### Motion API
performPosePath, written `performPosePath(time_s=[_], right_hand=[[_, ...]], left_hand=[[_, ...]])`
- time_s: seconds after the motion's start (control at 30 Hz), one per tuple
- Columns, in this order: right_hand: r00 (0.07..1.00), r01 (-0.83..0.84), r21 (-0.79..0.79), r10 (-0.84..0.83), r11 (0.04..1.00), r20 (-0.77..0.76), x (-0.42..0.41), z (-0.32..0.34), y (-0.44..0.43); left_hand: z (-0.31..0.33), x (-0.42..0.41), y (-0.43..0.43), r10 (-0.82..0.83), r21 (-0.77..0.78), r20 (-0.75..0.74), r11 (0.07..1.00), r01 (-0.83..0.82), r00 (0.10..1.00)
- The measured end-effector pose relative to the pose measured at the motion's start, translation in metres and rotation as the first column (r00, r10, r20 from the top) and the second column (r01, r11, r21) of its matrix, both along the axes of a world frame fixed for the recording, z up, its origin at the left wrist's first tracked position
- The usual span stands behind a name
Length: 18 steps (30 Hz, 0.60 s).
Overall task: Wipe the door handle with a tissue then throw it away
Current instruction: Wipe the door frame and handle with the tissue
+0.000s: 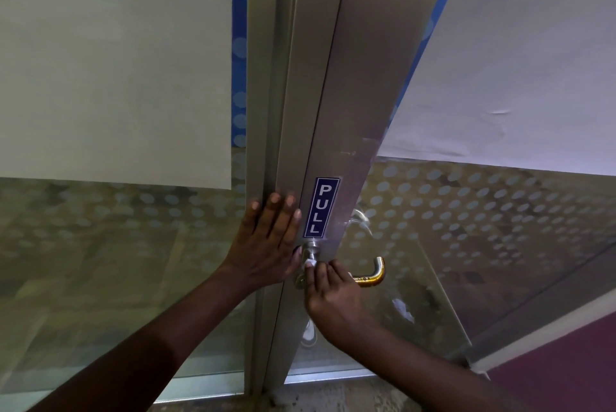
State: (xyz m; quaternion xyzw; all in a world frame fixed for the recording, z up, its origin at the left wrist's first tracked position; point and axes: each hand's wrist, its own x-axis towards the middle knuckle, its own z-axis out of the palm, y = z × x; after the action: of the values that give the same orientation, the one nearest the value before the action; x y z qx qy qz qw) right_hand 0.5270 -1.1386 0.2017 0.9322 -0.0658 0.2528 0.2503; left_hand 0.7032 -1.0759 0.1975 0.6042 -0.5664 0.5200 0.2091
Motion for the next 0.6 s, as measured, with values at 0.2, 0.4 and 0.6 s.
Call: performPosePath(time_s=[0.2, 0.4, 0.6], right_hand=[[0.995, 0.09, 0.09, -0.093, 0.992, 0.038, 0.011, -0.002, 0.008], [0.983, -0.156, 0.018, 0.153, 0.988, 0.103, -0.022, -0.009, -0.02], [0.932, -0.362, 0.033, 0.36, 0.932, 0.041, -0.043, -0.012, -0.056]], left_hand=[[-0.004, 0.003, -0.004, 0.002, -0.033, 0.011, 0.999, -0.001, 1.0], [-0.005, 0.004, -0.005, 0.01, -0.035, 0.002, 0.999, -0.01, 1.0], [-0.004, 0.004, -0.004, 0.02, -0.028, 0.014, 0.999, -0.02, 1.0]])
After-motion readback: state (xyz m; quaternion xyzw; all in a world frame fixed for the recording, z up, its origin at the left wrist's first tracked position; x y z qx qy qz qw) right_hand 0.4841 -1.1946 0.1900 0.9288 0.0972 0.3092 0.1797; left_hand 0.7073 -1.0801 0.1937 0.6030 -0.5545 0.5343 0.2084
